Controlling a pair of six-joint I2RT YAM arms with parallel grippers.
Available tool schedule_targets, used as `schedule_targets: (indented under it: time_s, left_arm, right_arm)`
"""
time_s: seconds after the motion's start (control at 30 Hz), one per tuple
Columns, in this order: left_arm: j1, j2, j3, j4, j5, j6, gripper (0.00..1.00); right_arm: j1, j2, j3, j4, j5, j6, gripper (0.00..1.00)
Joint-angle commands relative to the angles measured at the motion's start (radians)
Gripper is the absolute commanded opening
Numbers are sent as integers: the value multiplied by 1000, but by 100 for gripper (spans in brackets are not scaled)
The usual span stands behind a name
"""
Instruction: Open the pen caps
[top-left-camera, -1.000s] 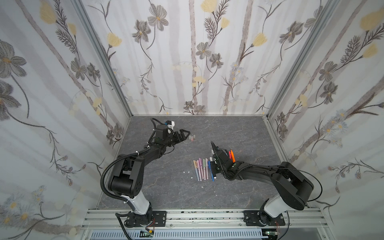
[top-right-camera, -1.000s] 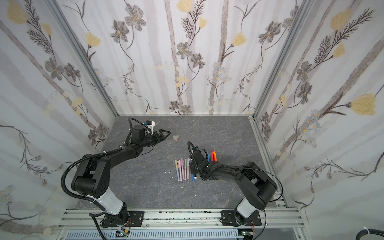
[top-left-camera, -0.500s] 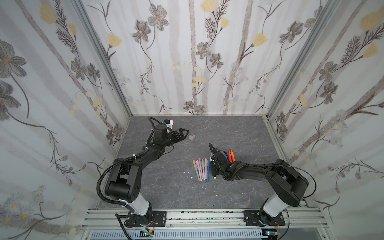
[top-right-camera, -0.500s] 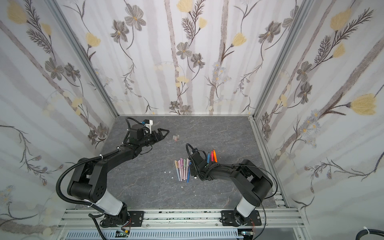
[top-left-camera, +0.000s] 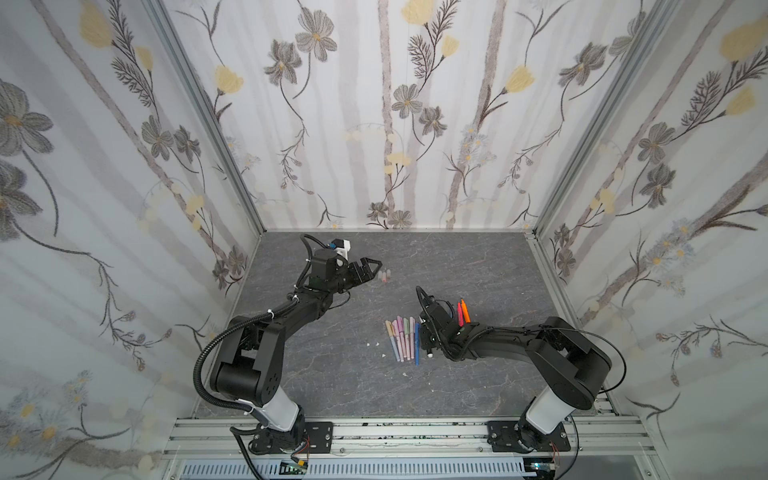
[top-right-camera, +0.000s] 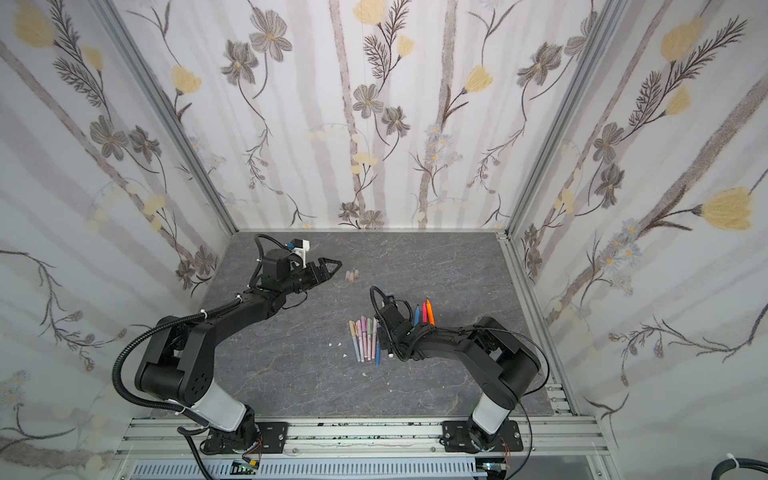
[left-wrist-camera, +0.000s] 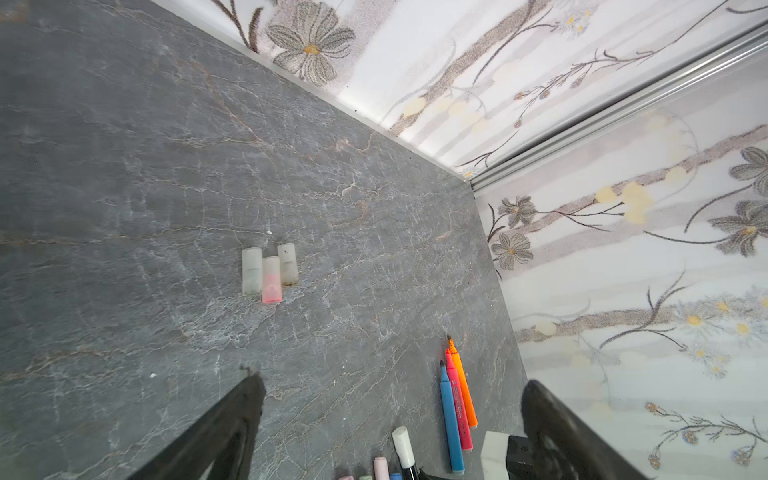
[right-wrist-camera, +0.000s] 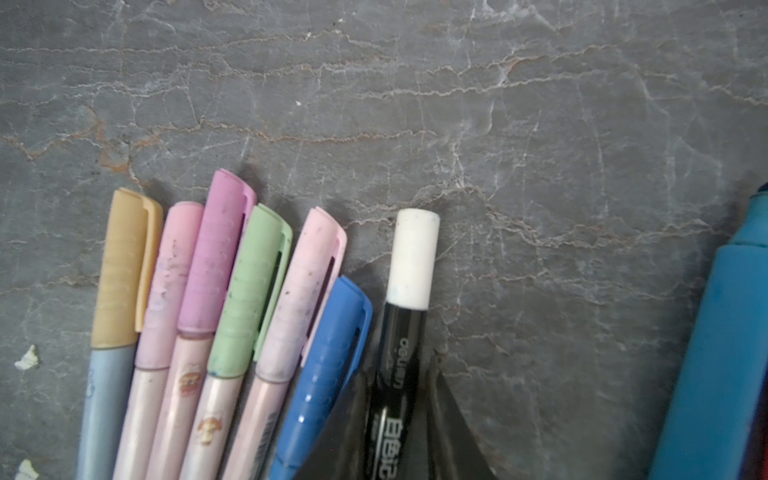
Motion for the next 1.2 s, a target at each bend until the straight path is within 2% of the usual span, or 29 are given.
schedule_targets:
  time_s: [0.0,0.1,0.27,0.6,0.77,1.0,1.17]
  left_arm:
    - [-15,13,28,-27,13,18,92]
    - [-45,25,55,-87,-12,41,87]
    - [-79,21,54,-127,-65,51,86]
    - [-90,24,46,-129,-25,47,81]
    - [-128,40,49,-126,25,42,81]
    - [-206,80,61,-72,98,-25,81]
    - [-257,112,64,31,159,-108,77]
  right_arm:
    - [1,11,-11,-116,-17,16,25]
    - [1,-1,-24,-121,-22,17,25]
    - [0,-11,-35,-137,-26,17,25]
    - [0,-49,-42,-139,-47,12,7]
    - [-23,-167,-44,-141,-48,6,5]
    - [-104,-390,-56,-93,-90,-20,3]
    - [-162,-445,-55,-61,-140,-38,2]
